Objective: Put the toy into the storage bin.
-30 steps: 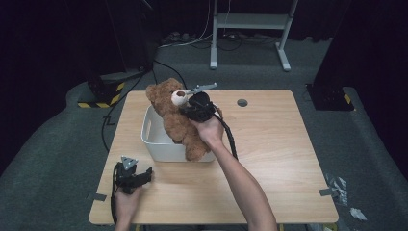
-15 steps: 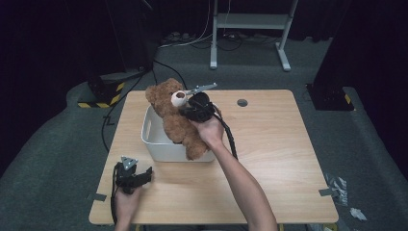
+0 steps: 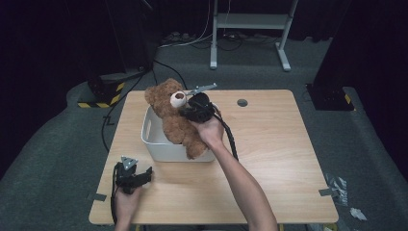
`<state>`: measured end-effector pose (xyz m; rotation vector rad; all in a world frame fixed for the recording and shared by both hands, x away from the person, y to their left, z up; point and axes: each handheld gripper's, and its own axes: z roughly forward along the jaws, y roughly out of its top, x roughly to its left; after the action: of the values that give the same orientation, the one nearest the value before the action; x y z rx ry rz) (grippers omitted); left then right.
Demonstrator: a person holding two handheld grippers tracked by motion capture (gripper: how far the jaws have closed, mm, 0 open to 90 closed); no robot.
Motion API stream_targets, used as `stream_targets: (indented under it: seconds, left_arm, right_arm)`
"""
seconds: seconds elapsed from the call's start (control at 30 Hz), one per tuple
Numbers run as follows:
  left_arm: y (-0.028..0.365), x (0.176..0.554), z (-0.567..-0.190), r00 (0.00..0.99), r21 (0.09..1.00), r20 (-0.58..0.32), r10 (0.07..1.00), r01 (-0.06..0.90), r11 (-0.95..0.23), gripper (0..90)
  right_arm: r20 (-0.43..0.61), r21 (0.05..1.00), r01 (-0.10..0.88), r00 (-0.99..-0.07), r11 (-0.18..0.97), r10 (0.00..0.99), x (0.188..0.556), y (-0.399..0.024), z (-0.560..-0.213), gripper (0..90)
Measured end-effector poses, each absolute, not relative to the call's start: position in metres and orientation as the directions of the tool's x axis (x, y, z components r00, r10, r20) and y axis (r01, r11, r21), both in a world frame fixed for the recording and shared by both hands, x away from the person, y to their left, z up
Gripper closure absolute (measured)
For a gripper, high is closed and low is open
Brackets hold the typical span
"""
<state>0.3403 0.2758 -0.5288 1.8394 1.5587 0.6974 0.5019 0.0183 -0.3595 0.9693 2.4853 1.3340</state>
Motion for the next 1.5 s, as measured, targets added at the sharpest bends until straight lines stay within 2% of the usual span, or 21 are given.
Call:
stream_targets:
  seconds: [1.0, 1.27, 1.5]
  left_arm:
    - [0.276, 0.34, -0.529, 0.164, 0.745, 0.002, 0.986, 0.658, -0.11, 23.0]
    - [0.276, 0.34, -0.529, 0.164, 0.745, 0.002, 0.987, 0.658, -0.11, 23.0]
    - [0.276, 0.34, -0.529, 0.163, 0.745, 0.002, 0.987, 0.658, -0.11, 23.0]
  right_arm:
    - [0.163, 0.79, 0.456, -0.8, 0.409, 0.578, 0.498, 0.014, -0.359, 88.2]
    - [0.164, 0.798, 0.451, -0.801, 0.4, 0.576, 0.496, 0.011, -0.357, 82.8]
    - [0.154, 0.804, 0.438, -0.807, 0.403, 0.57, 0.493, 0.007, -0.356, 81.4]
